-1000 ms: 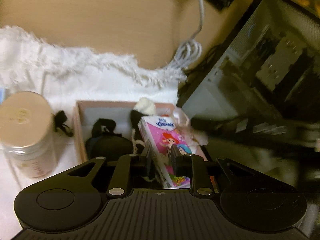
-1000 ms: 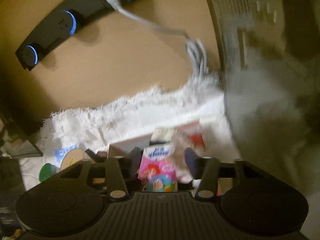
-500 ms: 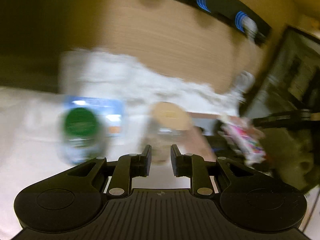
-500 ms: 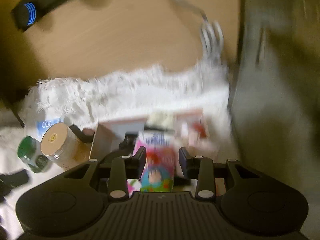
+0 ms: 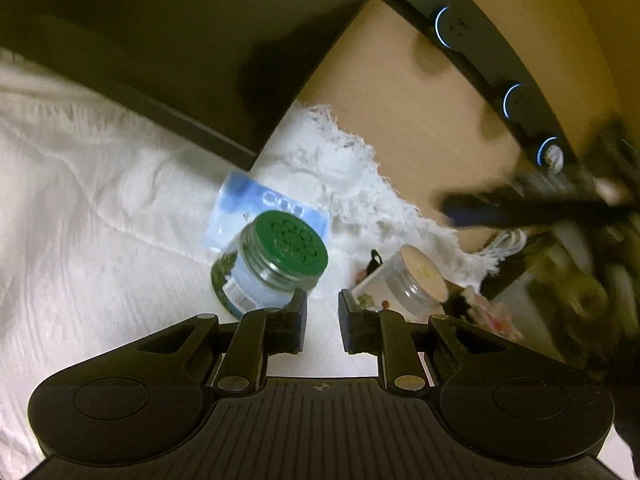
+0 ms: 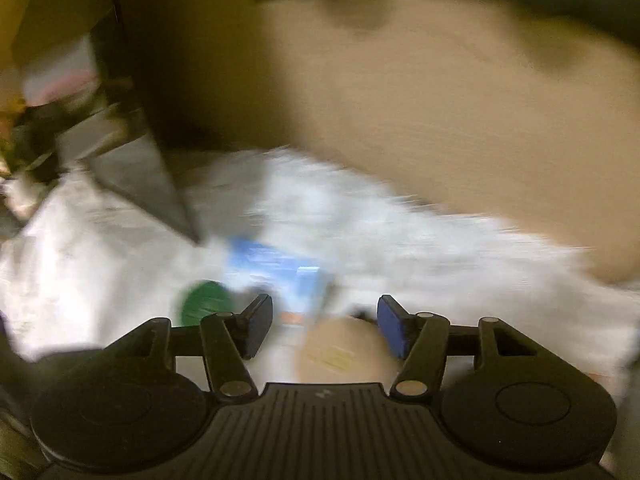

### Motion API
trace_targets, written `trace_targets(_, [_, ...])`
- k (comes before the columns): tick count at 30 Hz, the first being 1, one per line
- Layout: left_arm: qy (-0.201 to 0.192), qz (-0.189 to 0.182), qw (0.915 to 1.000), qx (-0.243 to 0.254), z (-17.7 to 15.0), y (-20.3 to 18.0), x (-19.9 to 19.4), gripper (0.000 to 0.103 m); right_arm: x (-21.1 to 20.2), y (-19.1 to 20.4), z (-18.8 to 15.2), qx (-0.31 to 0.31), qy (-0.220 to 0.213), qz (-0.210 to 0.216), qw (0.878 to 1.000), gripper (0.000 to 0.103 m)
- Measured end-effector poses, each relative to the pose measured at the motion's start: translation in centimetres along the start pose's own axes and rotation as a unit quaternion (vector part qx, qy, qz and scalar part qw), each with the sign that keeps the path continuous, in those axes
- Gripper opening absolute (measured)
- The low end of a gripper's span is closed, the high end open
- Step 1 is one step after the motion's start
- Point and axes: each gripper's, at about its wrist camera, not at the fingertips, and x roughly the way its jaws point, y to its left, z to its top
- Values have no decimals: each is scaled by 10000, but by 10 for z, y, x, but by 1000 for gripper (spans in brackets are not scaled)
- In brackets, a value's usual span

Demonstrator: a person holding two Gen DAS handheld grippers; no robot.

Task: Organize soft objects

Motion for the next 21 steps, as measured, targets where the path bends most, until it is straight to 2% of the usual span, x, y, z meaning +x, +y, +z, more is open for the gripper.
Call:
trace_targets(2, [-9,-11,10000,2,-6,8,-3,18,39,7,25,267,552,528,9967,59])
trace_targets(4, [-102,47,9999,6,-12,14,-10,17,85,13,42,420,1112,724,9903,59])
trace_targets(7, [-178,111,9998,-37,-22,24,-21,17,145,19,57,190,1681,340,9850,59])
trace_targets(9, [-196,226,9995,-129,-28,35,-27,17,173,24,63,-120,1857,99,9825,59])
trace_targets(11, [-205,307,9989,-287,-32,45,-31,17,195,24,68,-260,1988,-40,9797,71])
trace_targets(12, [-210,349,9985,-370,-35,51,-33,17,205,21,71,-165,2114,91,9772,71])
trace_targets(15, [-186,392,9974,-580,-38,62,-36,17,213,16,72,203,2382,500,9697,69])
trace_targets(18, [-201,363,9971,-633,-38,64,-39,17,194,21,71,193,2346,872,9680,58])
trace_targets(19, [-207,340,9971,-645,-37,64,-39,17,185,25,70,102,2338,1099,9660,50])
trace_targets(21, [-207,340,9970,-663,-37,64,-40,17,169,34,69,-80,2334,1527,9603,46])
